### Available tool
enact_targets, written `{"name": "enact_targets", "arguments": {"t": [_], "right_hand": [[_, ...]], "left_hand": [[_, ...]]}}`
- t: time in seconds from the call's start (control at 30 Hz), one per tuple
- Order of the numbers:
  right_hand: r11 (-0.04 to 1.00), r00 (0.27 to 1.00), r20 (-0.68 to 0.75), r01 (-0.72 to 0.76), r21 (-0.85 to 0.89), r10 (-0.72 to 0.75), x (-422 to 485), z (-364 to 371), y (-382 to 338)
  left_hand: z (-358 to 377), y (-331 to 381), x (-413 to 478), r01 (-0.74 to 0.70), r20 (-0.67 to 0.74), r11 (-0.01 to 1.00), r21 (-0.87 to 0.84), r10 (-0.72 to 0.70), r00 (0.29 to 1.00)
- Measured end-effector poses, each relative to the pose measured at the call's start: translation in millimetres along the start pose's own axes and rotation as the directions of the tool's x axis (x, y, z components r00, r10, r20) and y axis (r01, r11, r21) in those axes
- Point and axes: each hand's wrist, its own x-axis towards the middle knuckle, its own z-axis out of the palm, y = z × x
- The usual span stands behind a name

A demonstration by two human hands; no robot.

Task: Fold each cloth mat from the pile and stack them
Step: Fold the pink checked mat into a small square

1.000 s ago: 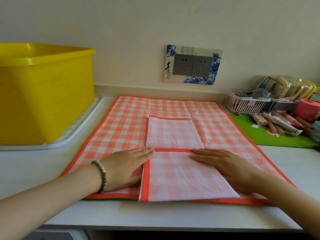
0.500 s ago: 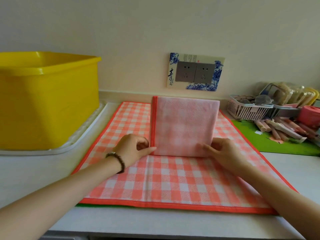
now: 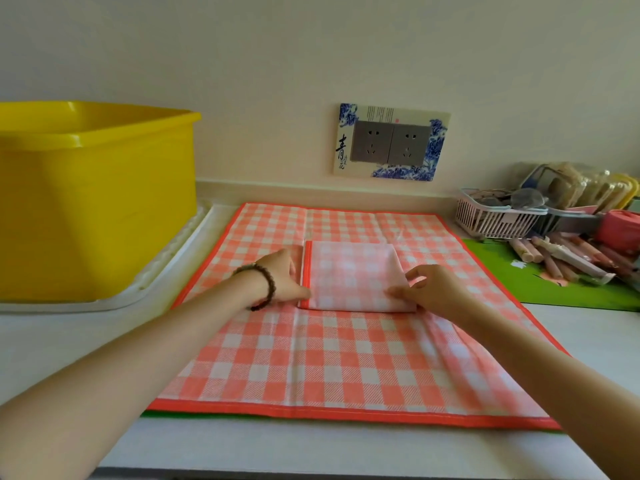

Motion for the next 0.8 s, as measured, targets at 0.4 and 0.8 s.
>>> {"name": "enact_targets", "arguments": {"t": [0.4, 0.8], "right_hand": [[0.939, 0.968, -0.146, 0.152, -0.31, -0.204, -21.0, 12.2, -12.2], [0.812, 0.95, 0.119, 0.309, -0.496, -0.289, 22.7, 89.2, -60.7]], "left_hand": [[47.6, 11.7, 21.2, -0.191, -0.038, 0.941, 0.278, 0.209, 0.977], [48.8, 16.8, 19.1, -0.162, -0.042, 0.928, 0.336, 0.187, 0.982]]}}
